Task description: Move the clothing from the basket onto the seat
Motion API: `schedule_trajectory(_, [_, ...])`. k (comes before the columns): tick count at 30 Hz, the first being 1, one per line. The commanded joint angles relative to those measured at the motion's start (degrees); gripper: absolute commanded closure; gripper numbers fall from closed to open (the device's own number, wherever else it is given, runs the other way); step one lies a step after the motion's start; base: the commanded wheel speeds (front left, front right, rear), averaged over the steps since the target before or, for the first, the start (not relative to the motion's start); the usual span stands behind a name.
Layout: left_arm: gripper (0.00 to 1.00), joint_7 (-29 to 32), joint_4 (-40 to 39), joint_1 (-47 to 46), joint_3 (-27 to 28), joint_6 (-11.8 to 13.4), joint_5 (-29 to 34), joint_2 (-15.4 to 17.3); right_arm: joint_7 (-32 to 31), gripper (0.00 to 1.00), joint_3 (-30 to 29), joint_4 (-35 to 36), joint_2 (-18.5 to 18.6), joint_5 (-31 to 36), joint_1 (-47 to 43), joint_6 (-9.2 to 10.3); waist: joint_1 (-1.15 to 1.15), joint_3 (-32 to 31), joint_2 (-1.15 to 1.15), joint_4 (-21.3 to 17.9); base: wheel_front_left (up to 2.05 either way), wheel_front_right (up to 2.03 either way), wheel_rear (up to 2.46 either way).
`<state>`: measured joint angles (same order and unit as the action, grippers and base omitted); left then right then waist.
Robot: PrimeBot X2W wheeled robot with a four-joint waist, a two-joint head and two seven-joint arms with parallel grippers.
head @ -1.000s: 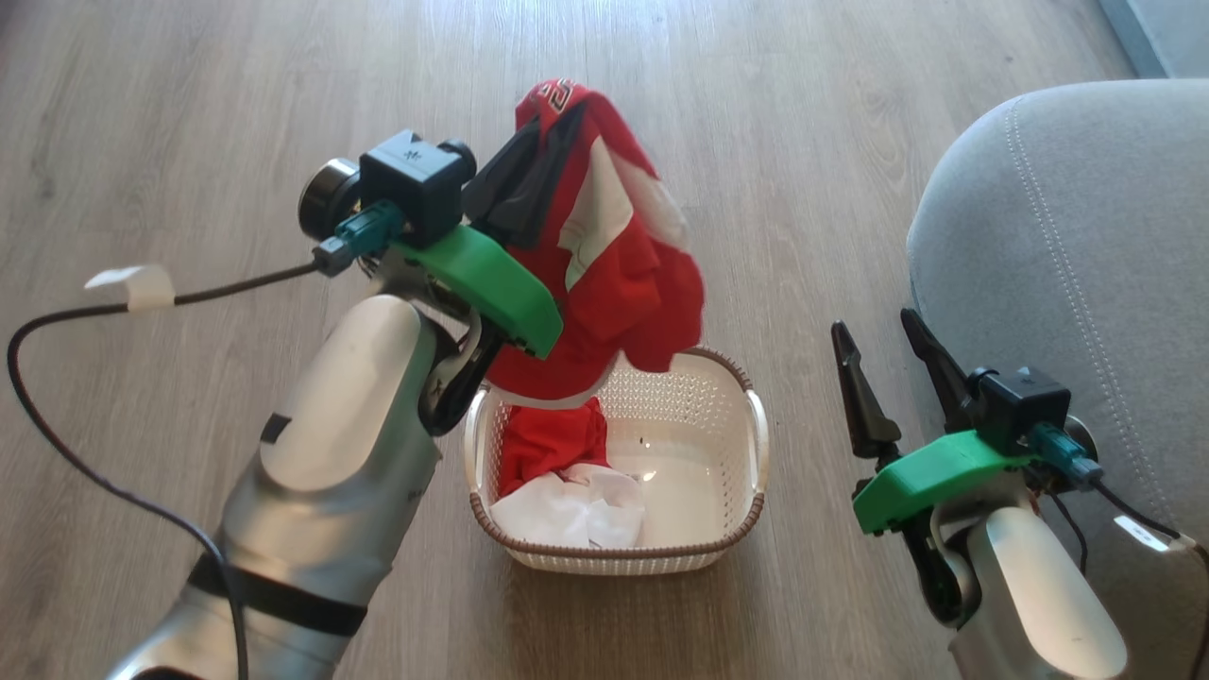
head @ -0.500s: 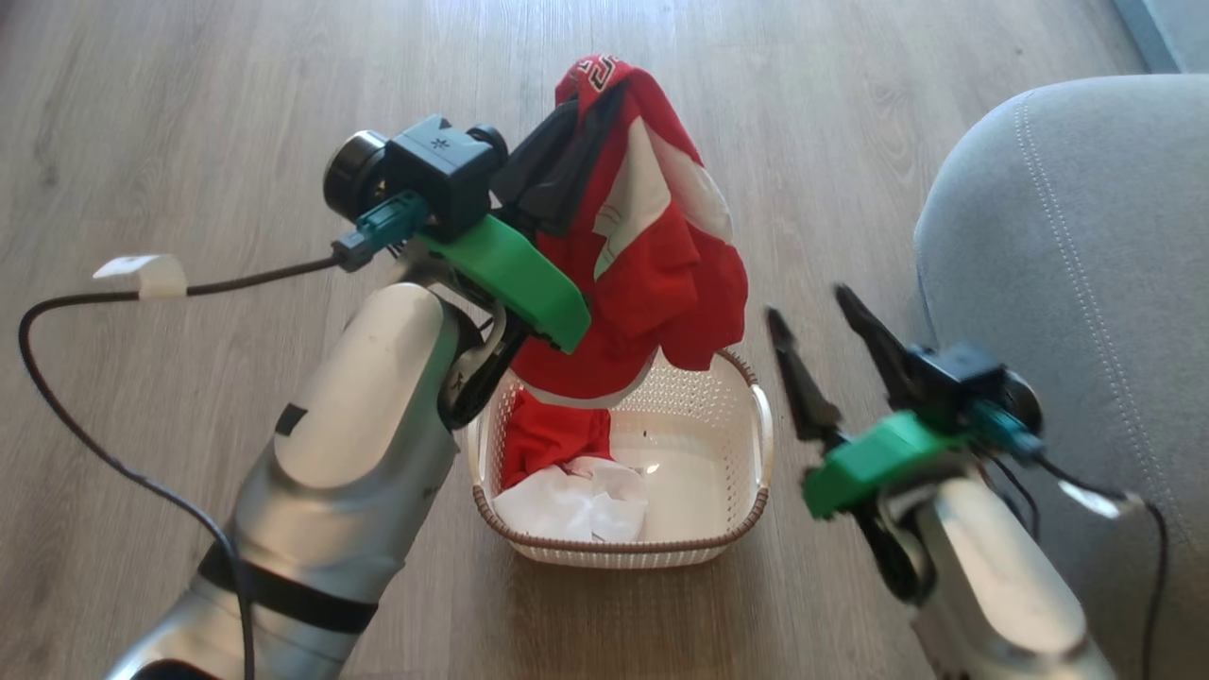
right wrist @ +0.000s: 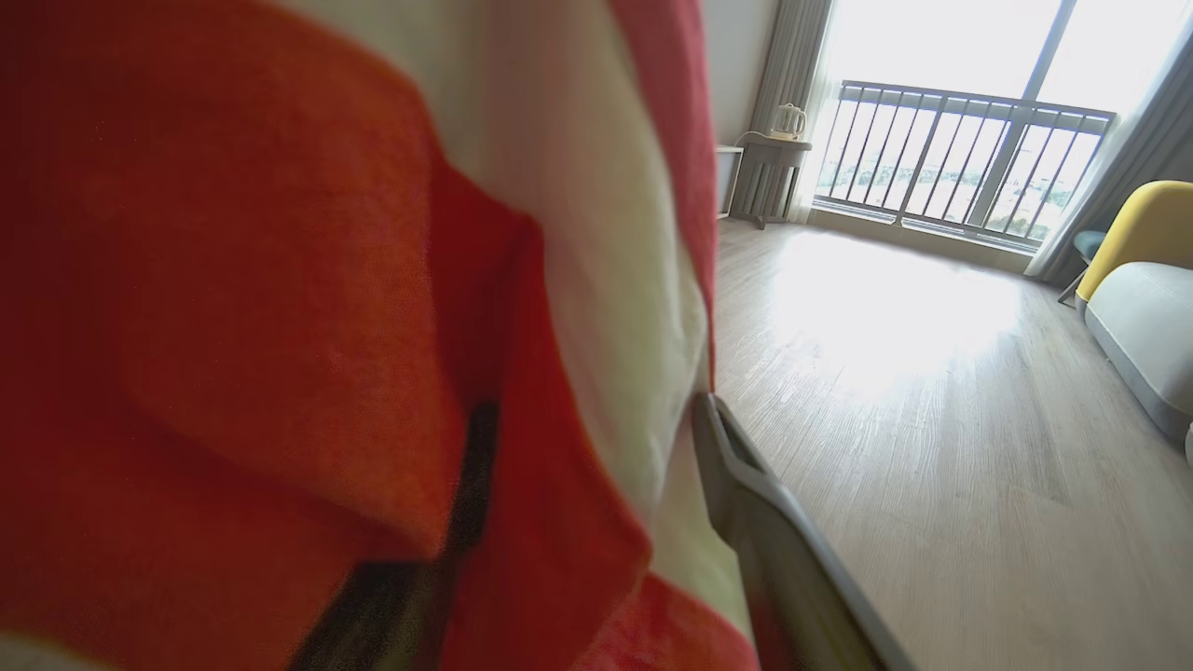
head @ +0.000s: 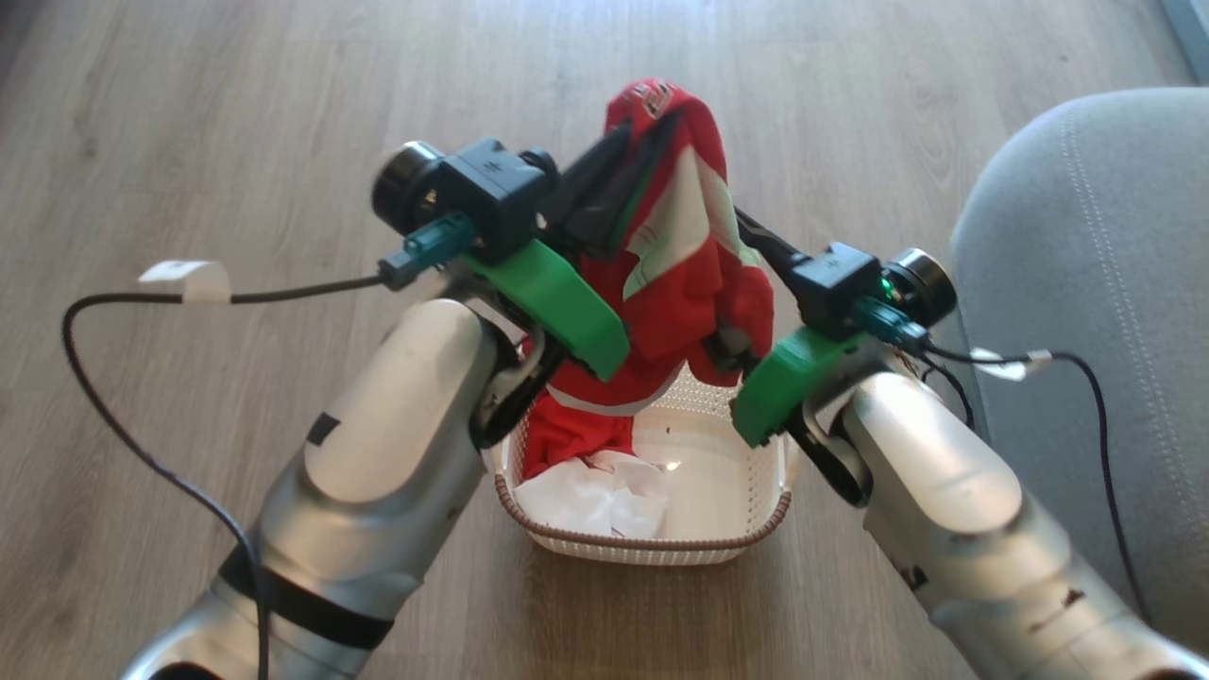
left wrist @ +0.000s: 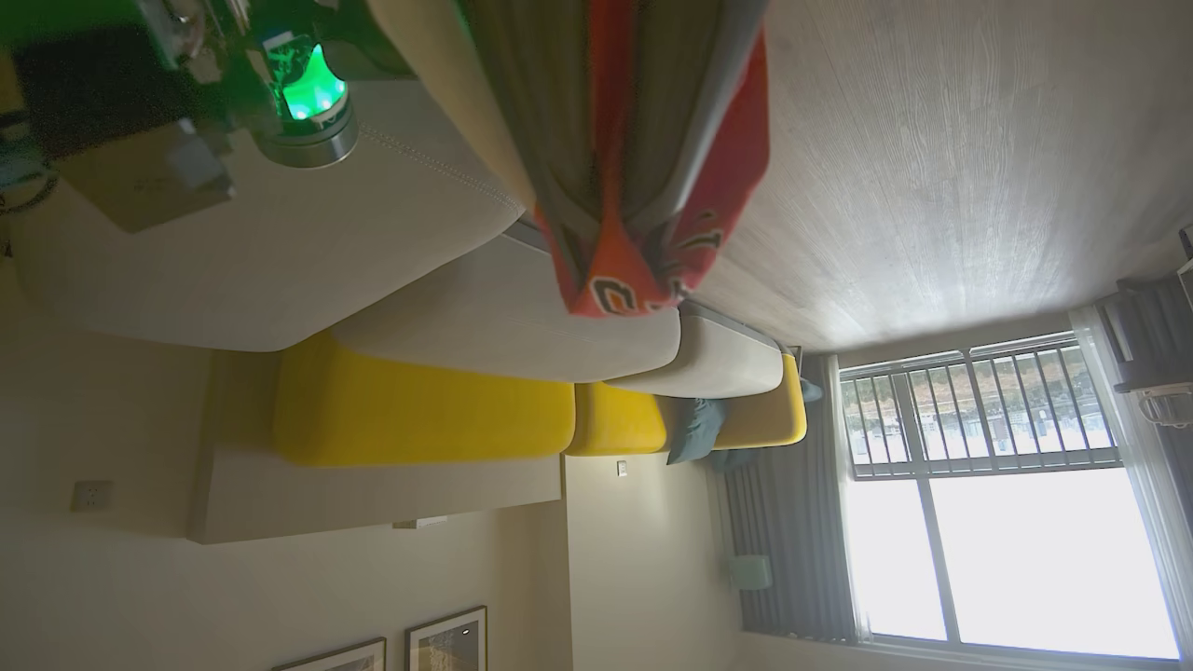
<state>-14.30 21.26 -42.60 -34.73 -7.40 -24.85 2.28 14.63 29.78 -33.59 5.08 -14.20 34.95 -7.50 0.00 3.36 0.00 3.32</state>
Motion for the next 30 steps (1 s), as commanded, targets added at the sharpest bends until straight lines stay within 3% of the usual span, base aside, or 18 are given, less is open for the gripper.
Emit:
schedule_trajectory(1, [1.00, -0.70, -2.60, -2.65, 0.85, -0.03, -0.99, 0.60, 0.37, 0.00, 2.00, -0.54, -1.01, -0.88, 3.32, 0.01, 0.00, -0.18, 0.00, 0.72, 0.00, 0.00, 0.00])
schedule_trajectory(3, [1.00, -0.70, -2.79, -2.50, -0.22, 0.12, -1.54, 0.60, 0.28, 0.00, 4.23, -4.24, -1.29, -2.04, 4.56, 0.01, 0.00, -0.41, 0.00, 1.26, 0.00, 0.00, 0.00])
schedule_trajectory(4, [1.00, -0.70, -2.85, -2.41, -0.75, 0.21, -1.81, 0.60, 0.08, 0.11, 5.39, -6.09, -1.44, -2.95, 5.11, 0.01, 0.00, -0.55, 0.00, 1.55, 0.00, 0.00, 0.00])
schedule_trajectory(6, [1.00, -0.70, -2.81, -2.23, -1.81, 0.30, -2.36, 0.60, 0.08, 1.00, 7.24, -8.92, -1.70, -4.99, 6.19, 0.01, 0.00, -0.75, 0.00, 2.08, 0.00, 0.00, 0.00])
schedule_trajectory(11, [1.00, -0.70, -2.15, -1.59, -3.15, 0.56, -3.15, 0.60, 0.31, 1.00, 9.02, -11.11, -2.03, -9.34, 7.68, 0.01, 0.00, -0.95, 0.00, 2.68, 0.00, 0.00, 0.00])
schedule_trajectory(16, [1.00, -0.70, -1.36, -0.98, -2.97, 0.75, -2.68, 0.60, 0.35, 1.00, 6.20, -7.60, -1.99, -9.42, 6.61, 0.01, 0.00, -0.62, 0.00, 2.12, 0.00, 0.00, 0.00])
schedule_trajectory(17, [0.79, -0.70, -1.07, -0.81, -2.83, 0.76, -2.63, 0.60, 0.35, 1.00, 5.24, -6.72, -1.84, -9.21, 6.17, 0.01, 0.00, -0.55, 0.00, 1.88, 0.00, 0.00, 0.00])
schedule_trajectory(19, [0.00, -0.70, -0.33, -0.55, -2.81, 0.68, -2.35, 0.60, 0.36, 1.00, 3.39, -5.09, -1.52, -8.82, 5.14, 0.01, 0.00, -0.33, 0.00, 1.35, 0.00, 0.00, 0.00])
schedule_trajectory(30, [0.00, -0.70, 4.22, 0.68, -3.12, 0.08, -1.73, 0.98, 0.36, 1.00, -7.30, 3.53, -0.42, -6.47, 0.59, 0.01, 0.00, 1.29, 0.00, -2.96, 0.00, 0.00, 0.00])
